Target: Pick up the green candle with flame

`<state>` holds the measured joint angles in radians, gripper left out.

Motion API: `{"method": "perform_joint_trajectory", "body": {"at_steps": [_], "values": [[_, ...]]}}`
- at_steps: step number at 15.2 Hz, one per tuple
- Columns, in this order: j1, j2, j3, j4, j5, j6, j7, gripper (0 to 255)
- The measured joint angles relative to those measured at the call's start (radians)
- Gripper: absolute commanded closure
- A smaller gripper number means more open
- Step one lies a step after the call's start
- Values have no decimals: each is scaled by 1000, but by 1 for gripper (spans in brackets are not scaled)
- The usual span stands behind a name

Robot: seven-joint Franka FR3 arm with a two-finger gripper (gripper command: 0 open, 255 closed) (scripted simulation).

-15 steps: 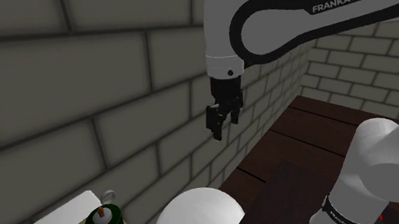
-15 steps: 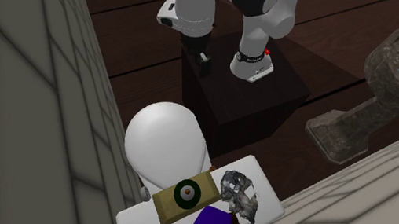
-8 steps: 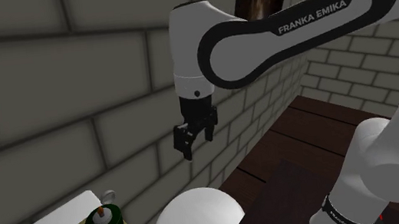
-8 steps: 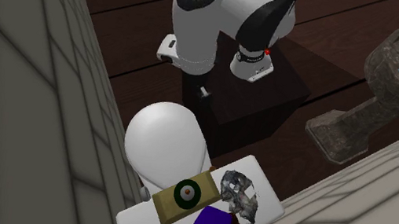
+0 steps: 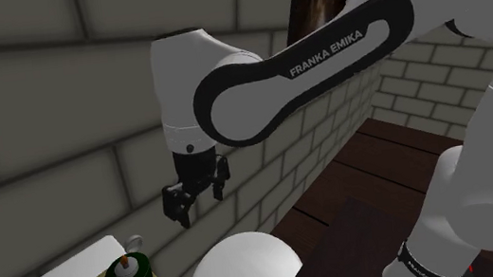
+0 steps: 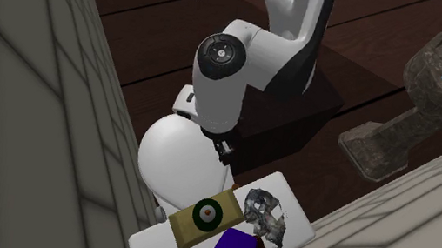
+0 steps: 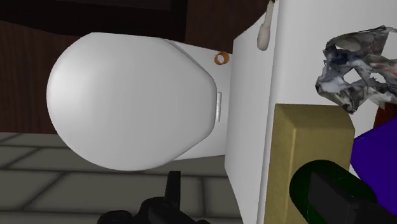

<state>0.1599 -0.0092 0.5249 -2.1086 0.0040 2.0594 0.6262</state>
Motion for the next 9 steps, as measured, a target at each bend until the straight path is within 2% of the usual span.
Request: {"method": "perform_joint_trajectory", "body": {"at_steps": [3,9], "values": [[25,112,18,88,-67,20,73,0],[121,348,17,312,-208,19,213,0]]}}
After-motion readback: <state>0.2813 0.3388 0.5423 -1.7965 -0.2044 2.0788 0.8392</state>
